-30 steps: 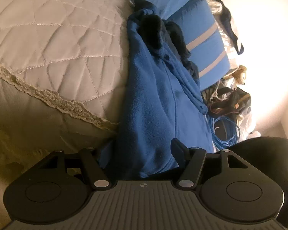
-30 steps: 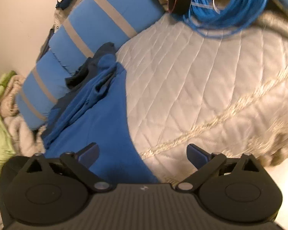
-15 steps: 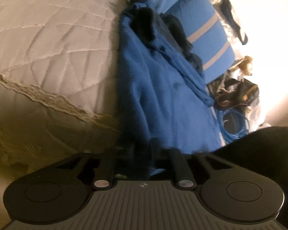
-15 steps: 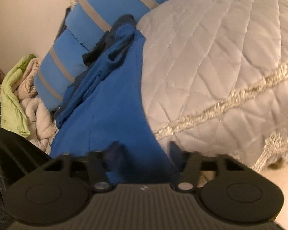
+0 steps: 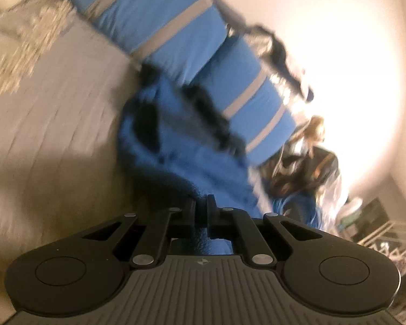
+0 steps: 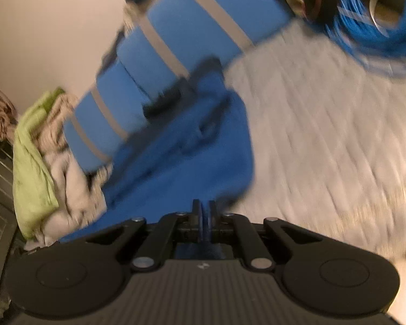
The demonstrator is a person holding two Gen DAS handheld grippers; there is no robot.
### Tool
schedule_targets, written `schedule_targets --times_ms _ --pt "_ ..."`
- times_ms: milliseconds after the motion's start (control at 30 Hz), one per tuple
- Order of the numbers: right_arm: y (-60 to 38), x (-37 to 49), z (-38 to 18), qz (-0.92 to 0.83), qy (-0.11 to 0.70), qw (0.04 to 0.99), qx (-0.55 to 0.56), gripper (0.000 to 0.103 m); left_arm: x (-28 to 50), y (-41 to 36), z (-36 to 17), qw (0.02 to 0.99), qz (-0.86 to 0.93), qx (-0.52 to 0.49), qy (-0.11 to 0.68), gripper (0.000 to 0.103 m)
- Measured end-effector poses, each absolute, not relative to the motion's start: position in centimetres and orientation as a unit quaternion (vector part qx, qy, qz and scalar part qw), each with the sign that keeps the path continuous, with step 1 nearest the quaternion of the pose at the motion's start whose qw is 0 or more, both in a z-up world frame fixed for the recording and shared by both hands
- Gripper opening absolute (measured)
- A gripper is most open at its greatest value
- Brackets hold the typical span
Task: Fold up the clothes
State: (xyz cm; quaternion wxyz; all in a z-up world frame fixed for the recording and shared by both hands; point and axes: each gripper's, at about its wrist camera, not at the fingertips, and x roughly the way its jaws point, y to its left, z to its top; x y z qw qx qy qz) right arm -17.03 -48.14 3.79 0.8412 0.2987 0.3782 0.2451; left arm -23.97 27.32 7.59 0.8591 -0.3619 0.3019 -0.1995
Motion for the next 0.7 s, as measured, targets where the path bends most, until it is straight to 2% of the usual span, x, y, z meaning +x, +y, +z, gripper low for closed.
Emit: schedule_targets --times_ms 267,567,700 --pt "-46.2 -8.0 6.7 0.19 0.342 0.869 0.303 0.001 -15.9 26.7 9.5 0.866 -0.16 -0.377 0.286 0.007" --pt "-43.3 0.0 5.3 0.177 0.372 0.874 0.258 0.001 -6.5 25.7 5.9 0.854 -0.122 -0.382 0.333 0.007" --pt "-42.9 0.6 4.8 0.181 0.383 0.875 0.235 0.009 -3.4 25.3 4.4 0.847 -0.099 -0.387 0.351 0.007"
